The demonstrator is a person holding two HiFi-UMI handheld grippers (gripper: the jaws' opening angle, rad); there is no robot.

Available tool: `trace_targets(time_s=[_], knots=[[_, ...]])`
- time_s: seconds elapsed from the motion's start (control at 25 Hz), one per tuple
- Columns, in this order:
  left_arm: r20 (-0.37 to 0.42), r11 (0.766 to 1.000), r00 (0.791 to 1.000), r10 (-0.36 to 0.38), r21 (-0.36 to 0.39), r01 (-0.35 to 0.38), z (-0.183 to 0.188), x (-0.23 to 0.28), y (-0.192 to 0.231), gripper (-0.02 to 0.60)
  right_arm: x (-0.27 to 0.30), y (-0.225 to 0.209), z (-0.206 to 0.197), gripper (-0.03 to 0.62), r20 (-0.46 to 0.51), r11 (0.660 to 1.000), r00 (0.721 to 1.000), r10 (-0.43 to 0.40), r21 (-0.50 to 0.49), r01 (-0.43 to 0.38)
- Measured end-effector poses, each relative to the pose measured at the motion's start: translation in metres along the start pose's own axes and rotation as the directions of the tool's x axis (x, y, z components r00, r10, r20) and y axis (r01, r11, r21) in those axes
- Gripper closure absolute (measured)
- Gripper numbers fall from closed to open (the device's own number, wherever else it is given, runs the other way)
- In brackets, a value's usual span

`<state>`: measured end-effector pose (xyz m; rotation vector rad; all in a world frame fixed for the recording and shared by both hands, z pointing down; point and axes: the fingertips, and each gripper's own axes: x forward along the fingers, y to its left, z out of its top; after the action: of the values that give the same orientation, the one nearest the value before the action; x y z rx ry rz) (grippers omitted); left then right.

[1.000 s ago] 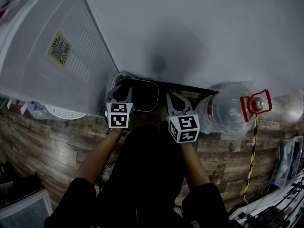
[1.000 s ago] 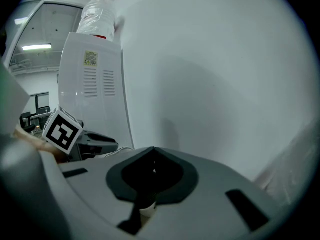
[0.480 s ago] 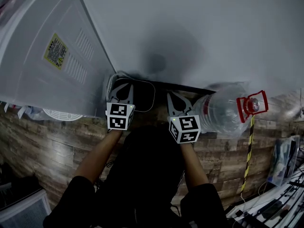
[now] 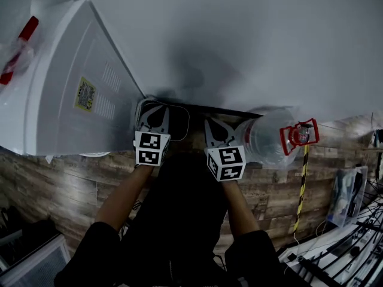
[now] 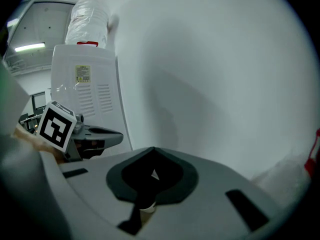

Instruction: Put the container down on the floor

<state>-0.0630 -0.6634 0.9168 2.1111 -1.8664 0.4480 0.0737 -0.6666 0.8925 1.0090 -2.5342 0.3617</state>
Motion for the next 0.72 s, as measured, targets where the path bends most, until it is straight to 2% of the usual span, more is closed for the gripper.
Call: trace_targets(time_s=[0.2, 0.44, 0.72], knots=[[-0.042, 1.000, 0.999, -0.025, -0.006, 0.025, 0.058, -0.033, -0.008, 0.566, -0.034, 0.018, 0.055, 0.583, -0.062, 1.000, 0.998, 0.003, 0.016, -0.002], [-0.062, 1.000, 0.998, -0.022, 0.003, 0.022, 0.140, -0.082, -0.018, 0.566, -0.088, 0.034, 0.138, 0.583, -0.109, 1.000, 0.994, 0.017, 0.013, -0.016], [-0.077, 0.999, 0.997, -0.030, -0.016, 0.029, 0.232, -0.143, -0.023, 0.566, -0.146, 0.050, 0.229, 0.583, -0.128, 0.999, 0.992, 0.002, 0.044, 0.003]])
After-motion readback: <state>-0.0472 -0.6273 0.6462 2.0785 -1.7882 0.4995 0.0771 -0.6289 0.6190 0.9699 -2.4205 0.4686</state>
